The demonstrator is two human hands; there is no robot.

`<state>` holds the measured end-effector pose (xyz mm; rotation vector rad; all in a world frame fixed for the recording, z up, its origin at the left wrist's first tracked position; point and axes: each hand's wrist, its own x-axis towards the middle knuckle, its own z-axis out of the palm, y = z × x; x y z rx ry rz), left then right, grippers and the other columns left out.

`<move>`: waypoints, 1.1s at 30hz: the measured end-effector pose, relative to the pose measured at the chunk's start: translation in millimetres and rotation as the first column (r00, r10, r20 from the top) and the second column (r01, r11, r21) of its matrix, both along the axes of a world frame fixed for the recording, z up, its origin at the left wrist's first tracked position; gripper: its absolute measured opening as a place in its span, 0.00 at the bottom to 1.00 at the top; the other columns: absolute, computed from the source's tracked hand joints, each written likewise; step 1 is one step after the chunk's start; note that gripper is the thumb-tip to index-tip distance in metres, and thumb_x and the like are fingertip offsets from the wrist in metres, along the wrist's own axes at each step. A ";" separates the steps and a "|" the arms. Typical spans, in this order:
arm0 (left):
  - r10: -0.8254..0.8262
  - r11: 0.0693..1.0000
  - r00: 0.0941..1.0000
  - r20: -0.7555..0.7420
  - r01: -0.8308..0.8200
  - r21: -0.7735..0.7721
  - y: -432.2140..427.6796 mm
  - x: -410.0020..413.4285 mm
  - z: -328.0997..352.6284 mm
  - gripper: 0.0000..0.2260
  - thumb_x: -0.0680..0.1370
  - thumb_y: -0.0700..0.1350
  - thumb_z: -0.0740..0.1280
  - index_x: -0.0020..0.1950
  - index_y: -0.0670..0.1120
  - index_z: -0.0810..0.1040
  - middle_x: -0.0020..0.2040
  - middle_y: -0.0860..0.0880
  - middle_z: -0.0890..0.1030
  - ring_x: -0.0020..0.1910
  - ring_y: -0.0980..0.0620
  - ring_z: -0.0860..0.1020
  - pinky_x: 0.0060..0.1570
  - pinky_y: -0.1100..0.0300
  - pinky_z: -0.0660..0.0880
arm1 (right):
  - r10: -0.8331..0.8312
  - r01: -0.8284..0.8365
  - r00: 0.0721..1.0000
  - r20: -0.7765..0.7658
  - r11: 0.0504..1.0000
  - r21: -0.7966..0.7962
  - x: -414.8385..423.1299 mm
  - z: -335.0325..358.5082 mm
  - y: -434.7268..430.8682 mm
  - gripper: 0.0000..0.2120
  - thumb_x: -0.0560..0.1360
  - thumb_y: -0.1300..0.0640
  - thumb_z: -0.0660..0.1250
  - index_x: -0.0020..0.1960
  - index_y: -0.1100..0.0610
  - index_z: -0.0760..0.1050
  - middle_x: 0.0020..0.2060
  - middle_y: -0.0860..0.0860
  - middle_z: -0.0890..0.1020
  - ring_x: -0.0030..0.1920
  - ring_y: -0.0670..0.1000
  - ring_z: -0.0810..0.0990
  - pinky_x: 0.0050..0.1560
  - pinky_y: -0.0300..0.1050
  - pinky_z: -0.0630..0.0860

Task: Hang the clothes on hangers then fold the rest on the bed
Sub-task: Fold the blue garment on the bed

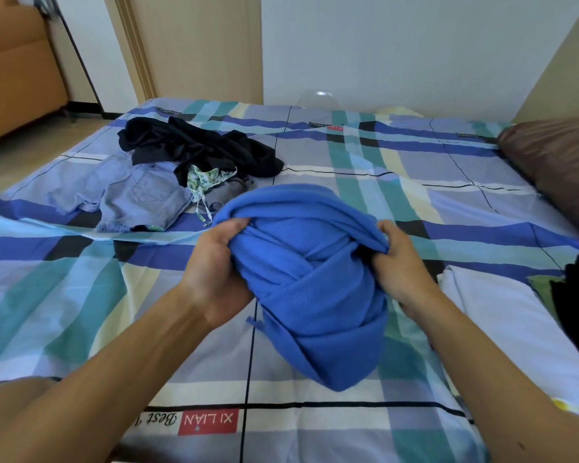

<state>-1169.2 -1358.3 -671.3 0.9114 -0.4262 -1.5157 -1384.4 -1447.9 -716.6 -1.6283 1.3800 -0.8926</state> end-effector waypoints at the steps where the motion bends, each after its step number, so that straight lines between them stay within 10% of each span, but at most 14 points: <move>1: -0.012 0.999 0.999 -0.031 0.011 -0.031 1.3 1.2 -0.4 0.17 0.78 0.48 0.60 0.46 0.43 0.88 0.50 0.42 0.86 0.44 0.46 0.86 0.44 0.50 0.83 | 0.025 -0.041 0.991 0.132 0.991 0.127 4.6 -4.8 1.7 0.10 0.79 0.67 0.60 0.51 0.55 0.77 0.45 0.56 0.85 0.46 0.56 0.84 0.48 0.49 0.81; 5: -0.081 0.992 0.991 -0.104 0.070 -0.110 7.7 3.4 -2.7 0.14 0.62 0.50 0.70 0.40 0.43 0.88 0.47 0.42 0.87 0.43 0.45 0.87 0.35 0.51 0.83 | -0.069 -0.198 0.890 0.450 0.831 0.520 29.5 -5.4 17.6 0.12 0.83 0.52 0.64 0.58 0.57 0.82 0.50 0.53 0.88 0.50 0.51 0.86 0.47 0.44 0.82; 13: -0.393 0.917 0.917 0.069 0.396 -0.037 9.8 -6.2 -5.8 0.11 0.69 0.54 0.76 0.44 0.47 0.89 0.50 0.46 0.87 0.46 0.50 0.86 0.38 0.58 0.82 | -0.111 -0.280 0.668 0.736 0.879 0.387 9.1 38.6 7.9 0.14 0.84 0.49 0.57 0.50 0.56 0.78 0.37 0.50 0.86 0.36 0.46 0.86 0.34 0.38 0.81; 17: -0.644 0.678 0.567 0.514 0.734 0.039 10.5 -8.7 1.2 0.06 0.72 0.47 0.77 0.48 0.52 0.88 0.48 0.60 0.86 0.49 0.63 0.83 0.48 0.69 0.77 | 0.003 -0.282 0.609 0.793 0.936 0.213 -11.3 59.8 9.0 0.15 0.80 0.51 0.60 0.43 0.53 0.83 0.37 0.49 0.85 0.36 0.47 0.84 0.34 0.37 0.80; 20: -0.174 0.830 0.373 0.911 0.554 -0.069 -1.2 -20.2 -35.9 0.06 0.80 0.48 0.68 0.56 0.51 0.78 0.49 0.60 0.82 0.49 0.65 0.78 0.53 0.66 0.71 | 0.184 -0.366 0.546 0.818 0.930 0.035 -16.4 71.1 9.1 0.08 0.75 0.56 0.65 0.40 0.54 0.81 0.34 0.49 0.81 0.33 0.47 0.80 0.32 0.36 0.76; 22: -0.145 0.938 0.468 0.872 0.346 -0.030 -2.9 -33.4 -64.4 0.13 0.80 0.56 0.62 0.60 0.50 0.75 0.53 0.54 0.78 0.46 0.61 0.77 0.52 0.51 0.75 | 0.265 -0.416 0.535 0.802 0.909 -0.023 -8.4 69.6 17.8 0.06 0.69 0.53 0.68 0.41 0.56 0.78 0.30 0.49 0.78 0.29 0.45 0.76 0.28 0.35 0.72; 26: -0.371 0.929 0.913 0.168 0.365 0.068 -4.8 -58.7 -79.2 0.18 0.86 0.48 0.53 0.58 0.44 0.82 0.51 0.43 0.85 0.45 0.42 0.82 0.49 0.43 0.83 | 0.379 -0.501 0.578 0.723 0.864 -0.051 7.1 48.1 31.2 0.14 0.68 0.49 0.69 0.42 0.60 0.73 0.29 0.48 0.77 0.27 0.43 0.74 0.28 0.33 0.71; 29: -0.209 0.960 0.976 0.066 0.218 -0.176 -15.0 -52.2 -53.2 0.14 0.80 0.38 0.60 0.42 0.41 0.84 0.43 0.44 0.85 0.44 0.47 0.81 0.37 0.57 0.81 | 0.452 -0.513 0.728 0.515 0.858 -0.027 -5.6 48.2 34.6 0.05 0.63 0.51 0.73 0.34 0.49 0.78 0.29 0.46 0.75 0.27 0.42 0.70 0.29 0.32 0.68; 33: -0.119 0.961 0.987 0.104 0.141 -0.237 -30.3 20.7 -47.3 0.07 0.70 0.52 0.71 0.44 0.52 0.80 0.53 0.48 0.79 0.52 0.49 0.79 0.54 0.54 0.76 | 0.447 -0.447 0.894 0.010 0.893 0.055 -15.6 50.1 31.9 0.22 0.75 0.68 0.64 0.27 0.53 0.62 0.18 0.45 0.66 0.19 0.39 0.64 0.28 0.29 0.65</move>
